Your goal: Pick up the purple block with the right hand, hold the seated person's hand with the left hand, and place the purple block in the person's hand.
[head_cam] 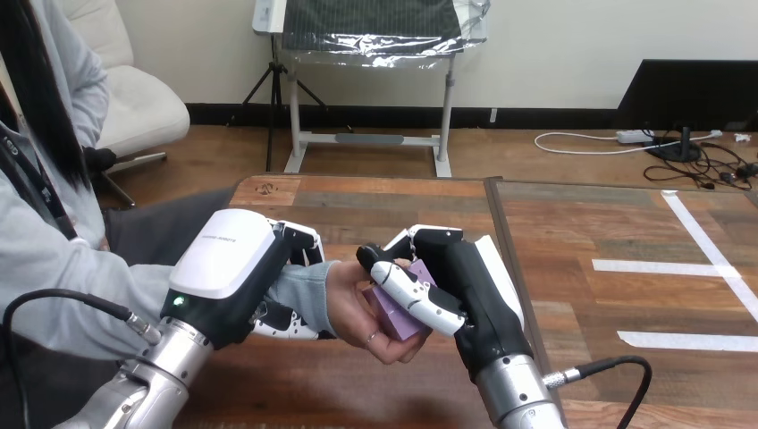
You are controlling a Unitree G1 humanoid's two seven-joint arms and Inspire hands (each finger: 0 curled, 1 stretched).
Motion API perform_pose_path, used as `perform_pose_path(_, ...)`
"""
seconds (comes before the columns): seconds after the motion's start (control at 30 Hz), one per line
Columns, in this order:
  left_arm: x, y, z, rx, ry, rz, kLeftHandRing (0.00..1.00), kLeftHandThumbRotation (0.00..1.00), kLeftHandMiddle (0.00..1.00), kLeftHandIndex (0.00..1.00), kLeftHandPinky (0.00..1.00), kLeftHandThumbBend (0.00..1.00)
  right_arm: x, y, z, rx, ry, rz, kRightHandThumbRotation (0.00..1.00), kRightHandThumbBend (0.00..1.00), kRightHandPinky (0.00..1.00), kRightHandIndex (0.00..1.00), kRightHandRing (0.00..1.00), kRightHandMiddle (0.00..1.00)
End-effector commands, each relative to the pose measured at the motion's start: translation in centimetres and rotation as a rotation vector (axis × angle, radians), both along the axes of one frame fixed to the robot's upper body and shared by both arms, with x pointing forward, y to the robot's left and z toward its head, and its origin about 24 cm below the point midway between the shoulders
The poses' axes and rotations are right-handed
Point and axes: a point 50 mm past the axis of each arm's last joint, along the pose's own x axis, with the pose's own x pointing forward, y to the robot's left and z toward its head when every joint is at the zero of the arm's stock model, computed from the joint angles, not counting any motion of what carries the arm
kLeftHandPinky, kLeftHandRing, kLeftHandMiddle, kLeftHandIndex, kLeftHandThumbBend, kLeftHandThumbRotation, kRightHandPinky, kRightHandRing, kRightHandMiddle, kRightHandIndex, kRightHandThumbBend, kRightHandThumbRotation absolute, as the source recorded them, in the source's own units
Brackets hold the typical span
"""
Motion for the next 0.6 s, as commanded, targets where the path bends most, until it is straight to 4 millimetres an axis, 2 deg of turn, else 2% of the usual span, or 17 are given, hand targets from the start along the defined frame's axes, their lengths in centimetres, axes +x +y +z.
perform_pose_path(0.0, 1.6, -2.0, 3.9, -0.119, -0.178, -0.048, 0.30, 0.23, 0.35, 0.38, 0.28, 0.88, 1.3, 0.8, 2.4, 0.014, -0.117, 0.047, 0.45, 0.37, 0.15, 0.28, 0.18, 0.23)
perform_pose_path(0.2, 1.3, -1.8, 3.8, -0.122, -0.175, -0.031, 0.35, 0.25, 0.40, 0.43, 0.33, 0.88, 1.4, 0.5, 2.4, 0.002, -0.147, 0.038, 0.59, 0.44, 0.22, 0.36, 0.25, 0.32)
perform_pose_path(0.4, 0.9, -1.6, 3.8, -0.136, -0.176, -0.015, 0.39, 0.26, 0.44, 0.48, 0.37, 0.87, 1.5, 0.0, 2.4, -0.020, -0.183, 0.028, 0.67, 0.52, 0.30, 0.44, 0.34, 0.40)
perform_pose_path(0.57, 0.6, -1.4, 3.7, -0.149, -0.181, -0.001, 0.43, 0.28, 0.49, 0.53, 0.41, 0.86, 1.6, -0.4, 2.4, -0.043, -0.195, 0.018, 0.73, 0.63, 0.40, 0.53, 0.44, 0.49)
